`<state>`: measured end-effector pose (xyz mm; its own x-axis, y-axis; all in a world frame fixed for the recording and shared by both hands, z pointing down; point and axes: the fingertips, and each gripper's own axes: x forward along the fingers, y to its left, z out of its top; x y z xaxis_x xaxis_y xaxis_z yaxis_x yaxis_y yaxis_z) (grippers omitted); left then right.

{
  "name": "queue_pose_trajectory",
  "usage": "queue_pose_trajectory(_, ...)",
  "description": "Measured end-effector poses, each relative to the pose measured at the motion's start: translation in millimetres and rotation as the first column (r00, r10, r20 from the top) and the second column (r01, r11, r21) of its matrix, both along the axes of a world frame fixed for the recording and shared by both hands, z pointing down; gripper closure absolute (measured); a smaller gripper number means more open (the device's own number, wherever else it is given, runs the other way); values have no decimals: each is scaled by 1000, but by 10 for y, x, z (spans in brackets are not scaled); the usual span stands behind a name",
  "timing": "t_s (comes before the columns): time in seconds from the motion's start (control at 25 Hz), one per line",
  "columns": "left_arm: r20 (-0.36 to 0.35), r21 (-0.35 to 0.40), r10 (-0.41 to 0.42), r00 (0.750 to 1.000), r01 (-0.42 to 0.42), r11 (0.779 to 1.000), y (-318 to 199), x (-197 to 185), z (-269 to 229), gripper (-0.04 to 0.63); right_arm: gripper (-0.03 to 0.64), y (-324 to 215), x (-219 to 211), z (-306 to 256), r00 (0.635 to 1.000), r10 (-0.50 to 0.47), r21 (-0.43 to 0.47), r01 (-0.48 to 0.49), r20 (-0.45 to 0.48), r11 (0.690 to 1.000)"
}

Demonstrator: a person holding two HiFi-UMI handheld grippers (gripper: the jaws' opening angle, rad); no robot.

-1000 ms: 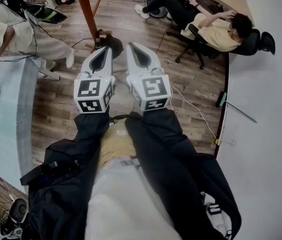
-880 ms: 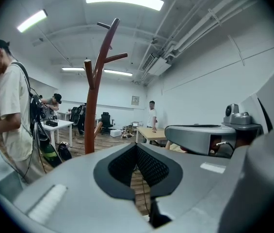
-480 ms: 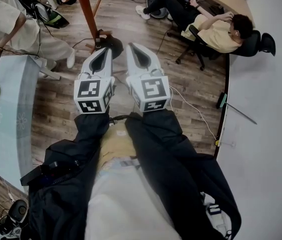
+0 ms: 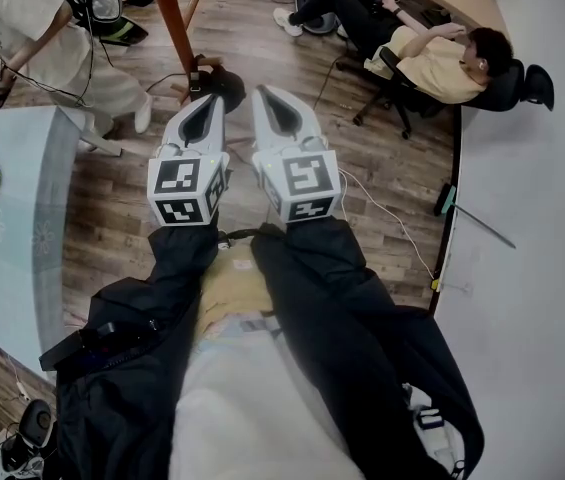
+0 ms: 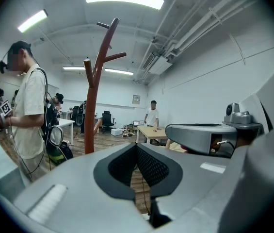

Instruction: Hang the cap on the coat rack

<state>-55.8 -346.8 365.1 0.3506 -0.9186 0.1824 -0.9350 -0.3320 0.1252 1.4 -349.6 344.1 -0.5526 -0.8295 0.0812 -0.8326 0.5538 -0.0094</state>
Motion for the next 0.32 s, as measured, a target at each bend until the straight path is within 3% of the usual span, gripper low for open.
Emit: queue_pose_trajectory(0.32, -1, -10, -9, 1000, 9, 1000, 18, 98, 49, 598, 623, 24, 116, 14, 1000, -2, 2, 2, 3, 1000)
